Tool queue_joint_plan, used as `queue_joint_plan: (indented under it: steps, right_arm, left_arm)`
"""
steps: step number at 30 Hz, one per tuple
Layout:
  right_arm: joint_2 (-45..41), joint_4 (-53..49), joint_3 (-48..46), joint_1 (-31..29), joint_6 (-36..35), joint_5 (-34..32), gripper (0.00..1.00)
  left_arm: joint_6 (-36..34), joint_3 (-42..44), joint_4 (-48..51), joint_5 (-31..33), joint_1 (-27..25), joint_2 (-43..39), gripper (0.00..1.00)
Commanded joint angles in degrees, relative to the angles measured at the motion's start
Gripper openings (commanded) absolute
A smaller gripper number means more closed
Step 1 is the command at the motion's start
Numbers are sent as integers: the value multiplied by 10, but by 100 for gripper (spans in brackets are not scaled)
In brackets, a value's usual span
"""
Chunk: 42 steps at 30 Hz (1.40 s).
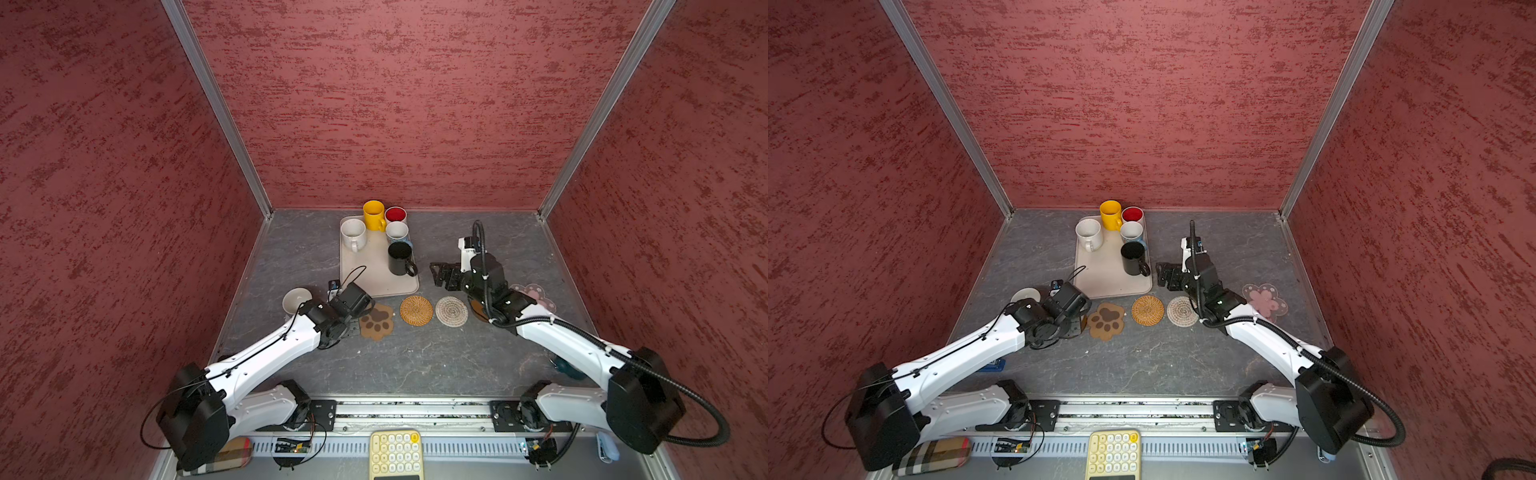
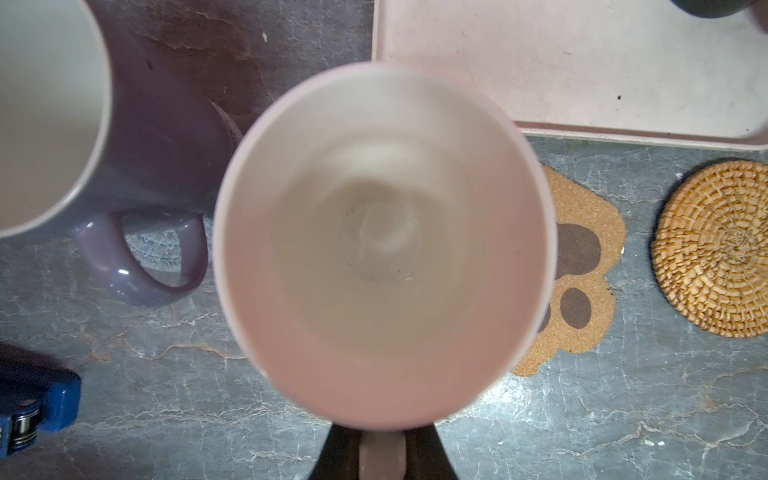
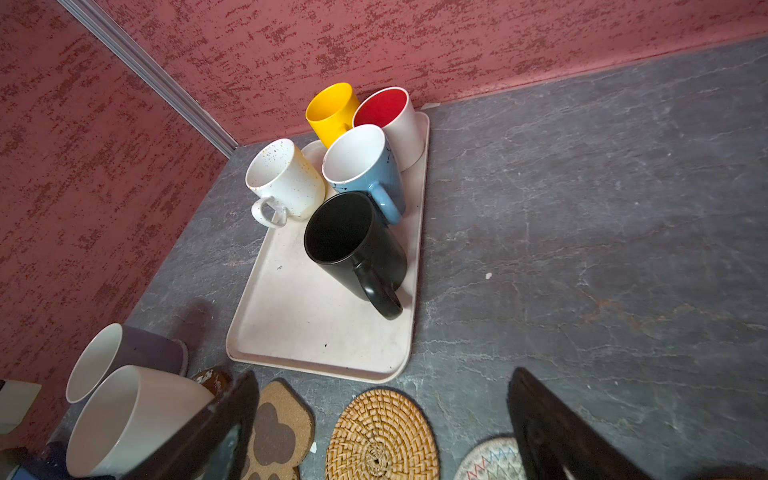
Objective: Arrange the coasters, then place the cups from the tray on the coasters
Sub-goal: 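Carry the white mug with the left gripper onto the round brown coaster, then open and raise the left gripper while the right gripper moves toward the black mug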
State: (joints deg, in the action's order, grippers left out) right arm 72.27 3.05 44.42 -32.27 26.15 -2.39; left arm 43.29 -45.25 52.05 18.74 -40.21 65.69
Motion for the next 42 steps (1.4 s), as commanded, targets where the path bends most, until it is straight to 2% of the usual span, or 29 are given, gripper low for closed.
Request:
queue_joint_plan:
  steps: [1, 9, 13, 15, 19, 22, 27, 34, 42]
  right_arm:
    - [-1, 2, 6, -3, 1, -6, 93]
    - [-4, -5, 6, -3, -16, 6, 93]
    - [12, -26, 18, -4, -34, 26, 93]
    - [21, -38, 26, -3, -43, 36, 92]
    - [43, -60, 42, -7, -65, 60, 88]
    - [68, -86, 64, -11, -86, 74, 86]
    - [130, -130, 112, -14, -119, 96, 83]
    - [196, -173, 178, -14, -157, 103, 76]
    - [263, -199, 244, -14, -180, 109, 72]
  left_arm:
    - [9, 1, -24, 15, -1, 2, 0]
    - [9, 8, -25, 10, -1, -13, 36]
    - [3, 0, -22, 2, -1, -16, 58]
    - [0, -7, -16, 0, -2, -19, 66]
    - [-22, -26, 3, 1, -8, -42, 90]
    - [-35, -44, 29, 10, -8, -74, 100]
    - [-60, -84, 63, 9, -7, -127, 99]
    - [-106, -156, 112, 13, -5, -152, 99]
    - [-146, -174, 94, -1, 25, -153, 99]
